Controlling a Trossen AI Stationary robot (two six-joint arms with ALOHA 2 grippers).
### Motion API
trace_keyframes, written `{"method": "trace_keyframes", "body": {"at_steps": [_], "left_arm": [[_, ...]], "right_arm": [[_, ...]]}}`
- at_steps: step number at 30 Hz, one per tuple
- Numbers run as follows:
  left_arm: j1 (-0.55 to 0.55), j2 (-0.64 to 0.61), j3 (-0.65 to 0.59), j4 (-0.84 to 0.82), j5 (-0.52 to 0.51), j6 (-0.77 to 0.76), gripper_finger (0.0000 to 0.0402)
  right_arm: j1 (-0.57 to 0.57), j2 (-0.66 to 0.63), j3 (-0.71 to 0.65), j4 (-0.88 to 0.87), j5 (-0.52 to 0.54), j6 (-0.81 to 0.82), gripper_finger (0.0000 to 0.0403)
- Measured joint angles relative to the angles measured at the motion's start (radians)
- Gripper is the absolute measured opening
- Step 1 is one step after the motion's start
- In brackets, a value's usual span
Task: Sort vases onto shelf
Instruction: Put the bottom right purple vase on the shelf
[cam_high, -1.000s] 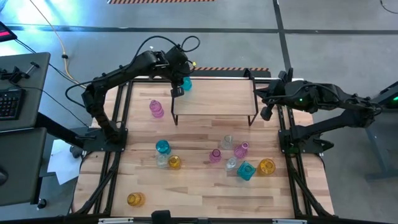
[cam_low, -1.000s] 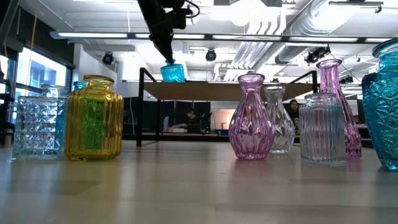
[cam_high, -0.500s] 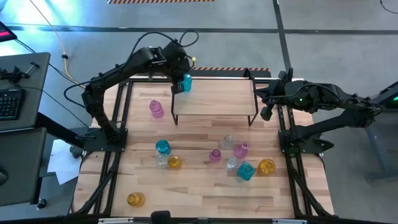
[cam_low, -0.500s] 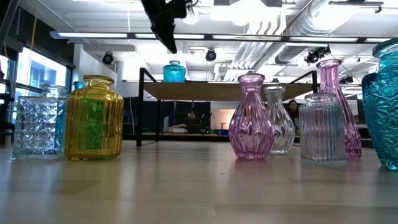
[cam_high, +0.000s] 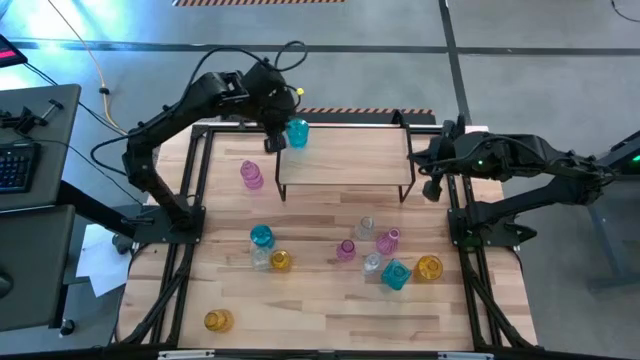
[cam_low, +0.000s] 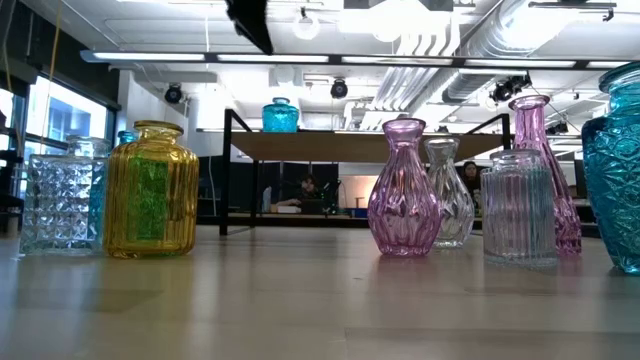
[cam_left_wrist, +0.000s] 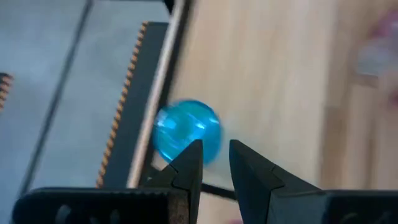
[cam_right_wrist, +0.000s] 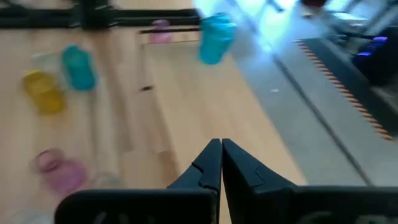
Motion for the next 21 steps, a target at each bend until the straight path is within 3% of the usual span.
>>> {"method": "trace_keyframes", "body": {"at_steps": [5, 9, 15, 21], "left_arm": [[-0.033, -0.073, -0.007, -0.07, -0.001, -0.058, 0.0072], [-0.059, -0.162, -0.08, -0.057, -0.005, -0.114, 0.0072], [-0.101, -0.348, -0.303, 0.003, -0.071, -0.219, 0.0072], [-0.156, -0.567, -0.568, 0.106, -0.113, -0.355, 0.0072]], "right_arm": [[0.056, 0.058, 0.0, 0.011, -0.023, -0.034, 0.0], [0.085, 0.13, 0.0, -0.041, -0.016, -0.008, 0.0], [0.095, 0.222, -0.001, -0.308, -0.015, 0.206, 0.0], [0.146, 0.242, -0.001, -0.272, 0.058, 0.276, 0.0]]}}
